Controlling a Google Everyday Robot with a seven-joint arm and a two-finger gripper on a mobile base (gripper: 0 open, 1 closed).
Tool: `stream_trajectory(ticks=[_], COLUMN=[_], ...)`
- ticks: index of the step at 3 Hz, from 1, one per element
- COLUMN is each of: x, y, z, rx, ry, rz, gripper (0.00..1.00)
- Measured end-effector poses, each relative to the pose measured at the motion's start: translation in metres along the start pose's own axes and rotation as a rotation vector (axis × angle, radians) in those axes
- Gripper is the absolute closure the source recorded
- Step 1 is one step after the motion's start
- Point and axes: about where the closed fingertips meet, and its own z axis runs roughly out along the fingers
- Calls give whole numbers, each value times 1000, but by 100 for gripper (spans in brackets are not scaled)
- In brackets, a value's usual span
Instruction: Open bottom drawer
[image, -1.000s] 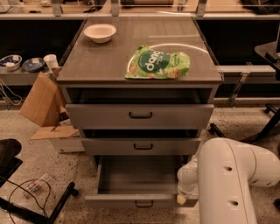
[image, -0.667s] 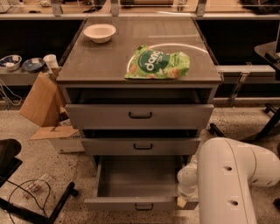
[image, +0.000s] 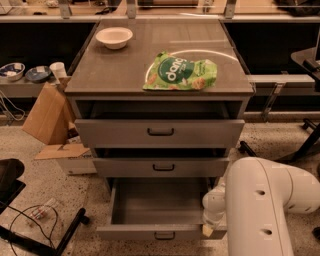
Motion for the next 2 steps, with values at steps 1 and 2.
stream_trajectory(ticks=[1,2], x=[0,0], y=[0,0], z=[0,0], rx=[0,0], ry=[0,0], rz=[0,0], gripper=[28,5])
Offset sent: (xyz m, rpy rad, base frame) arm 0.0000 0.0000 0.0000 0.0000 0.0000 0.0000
